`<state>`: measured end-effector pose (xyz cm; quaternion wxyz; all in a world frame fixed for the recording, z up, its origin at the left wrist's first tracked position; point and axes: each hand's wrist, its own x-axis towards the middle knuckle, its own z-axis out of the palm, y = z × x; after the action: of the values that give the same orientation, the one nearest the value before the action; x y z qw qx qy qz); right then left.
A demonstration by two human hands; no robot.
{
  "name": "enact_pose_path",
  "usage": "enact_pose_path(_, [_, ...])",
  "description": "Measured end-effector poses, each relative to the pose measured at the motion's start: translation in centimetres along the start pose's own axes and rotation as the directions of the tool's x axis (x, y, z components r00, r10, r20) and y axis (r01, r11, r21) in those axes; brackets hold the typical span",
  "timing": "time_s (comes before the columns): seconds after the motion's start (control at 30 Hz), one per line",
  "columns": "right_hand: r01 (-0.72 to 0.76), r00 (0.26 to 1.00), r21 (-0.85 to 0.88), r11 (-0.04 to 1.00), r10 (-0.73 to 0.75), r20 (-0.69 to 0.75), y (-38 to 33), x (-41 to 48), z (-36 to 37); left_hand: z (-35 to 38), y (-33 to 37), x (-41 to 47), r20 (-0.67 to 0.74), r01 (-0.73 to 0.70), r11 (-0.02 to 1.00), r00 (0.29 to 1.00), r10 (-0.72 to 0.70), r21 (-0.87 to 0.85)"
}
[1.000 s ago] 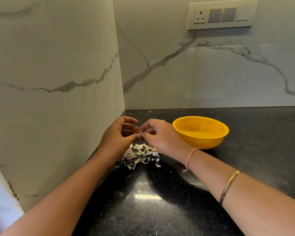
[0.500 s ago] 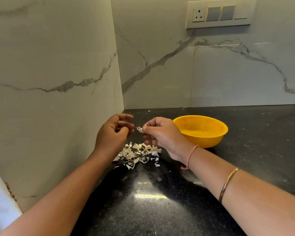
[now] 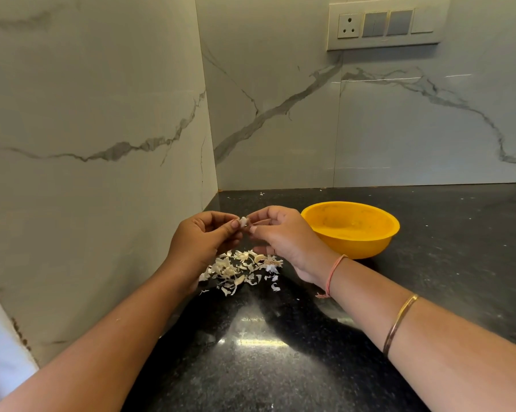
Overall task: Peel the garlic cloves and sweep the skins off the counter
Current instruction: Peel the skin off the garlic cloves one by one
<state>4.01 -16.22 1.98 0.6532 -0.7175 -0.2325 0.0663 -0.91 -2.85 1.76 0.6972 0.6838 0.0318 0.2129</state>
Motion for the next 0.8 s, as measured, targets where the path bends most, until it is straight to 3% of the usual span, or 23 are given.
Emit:
enact_pose_path(0.23, [0.156,0.985,-0.151,0.976,-0.166,-0.056,0.00,-0.39,0.24,0.07,0.24,-0.33,0.052,0.046,0.995,0.998,-0.042,-0.085])
enact_pose_path(0.57, [0.218,0.968,-0.184,0.958,-0.236,-0.085,0.00,-0.41,0.04,0.17,0.22,-0.48,0.060,0.008,1.000,0.998,-0.009,0.030])
enact_pose_path(0.8, [0.303,0.934,-0.399,0.865,-0.353,-0.054,0.42,-0.15,-0.16,0.15,0.25,-0.39,-0.007,-0.005,0.999,1.000,0.005,0.041])
